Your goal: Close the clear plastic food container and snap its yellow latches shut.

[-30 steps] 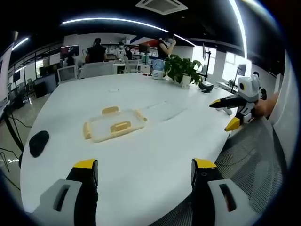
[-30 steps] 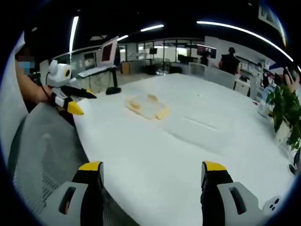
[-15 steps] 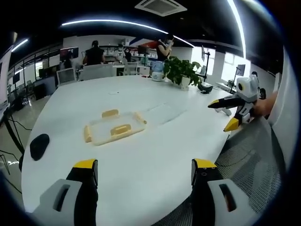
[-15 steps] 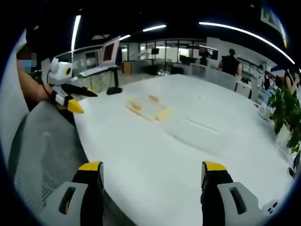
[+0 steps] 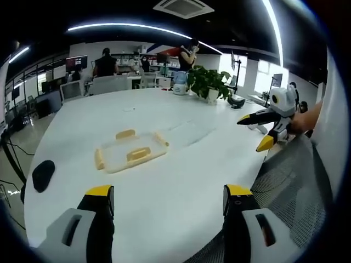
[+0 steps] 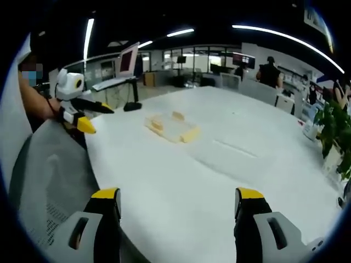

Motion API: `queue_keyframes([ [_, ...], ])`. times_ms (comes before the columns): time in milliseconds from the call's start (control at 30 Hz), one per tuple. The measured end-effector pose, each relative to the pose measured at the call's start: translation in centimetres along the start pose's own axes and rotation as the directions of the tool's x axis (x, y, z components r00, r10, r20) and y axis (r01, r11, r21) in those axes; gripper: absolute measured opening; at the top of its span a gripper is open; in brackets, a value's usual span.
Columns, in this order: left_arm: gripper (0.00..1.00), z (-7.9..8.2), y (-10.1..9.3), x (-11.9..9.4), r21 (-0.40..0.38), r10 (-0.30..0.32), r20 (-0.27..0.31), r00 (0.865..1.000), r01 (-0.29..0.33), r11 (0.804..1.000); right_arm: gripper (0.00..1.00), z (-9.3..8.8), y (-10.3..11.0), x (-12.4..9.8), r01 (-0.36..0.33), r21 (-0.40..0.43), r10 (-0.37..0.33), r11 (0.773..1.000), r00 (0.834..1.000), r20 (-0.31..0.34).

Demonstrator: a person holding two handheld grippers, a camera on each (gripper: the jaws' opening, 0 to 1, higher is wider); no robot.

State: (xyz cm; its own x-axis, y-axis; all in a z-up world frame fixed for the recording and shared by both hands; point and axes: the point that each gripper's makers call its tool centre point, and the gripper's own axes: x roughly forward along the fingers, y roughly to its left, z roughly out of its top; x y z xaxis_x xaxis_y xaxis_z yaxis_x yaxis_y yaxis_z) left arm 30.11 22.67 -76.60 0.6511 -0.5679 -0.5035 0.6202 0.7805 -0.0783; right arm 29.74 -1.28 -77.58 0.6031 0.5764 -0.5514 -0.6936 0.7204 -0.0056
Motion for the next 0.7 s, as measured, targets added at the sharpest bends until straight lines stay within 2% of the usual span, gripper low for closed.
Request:
queue_keyframes([
  [367,0.83,-0.1,0.7,0.6,-0.002,-0.009,-0.01,1.0,0.009,1.0,0.86,0.4,-0.6,1.2,-0.013,-0.019,0.012,1.0,1.0,-0.014],
  [700,0.82,0.6,1.6,1.6,0.003,-0.014,-0.007,1.0,0.014,1.0,0.86,1.3,-1.3,2.3,-0.023,-0.037,0.022,0.999,1.0,-0.02],
])
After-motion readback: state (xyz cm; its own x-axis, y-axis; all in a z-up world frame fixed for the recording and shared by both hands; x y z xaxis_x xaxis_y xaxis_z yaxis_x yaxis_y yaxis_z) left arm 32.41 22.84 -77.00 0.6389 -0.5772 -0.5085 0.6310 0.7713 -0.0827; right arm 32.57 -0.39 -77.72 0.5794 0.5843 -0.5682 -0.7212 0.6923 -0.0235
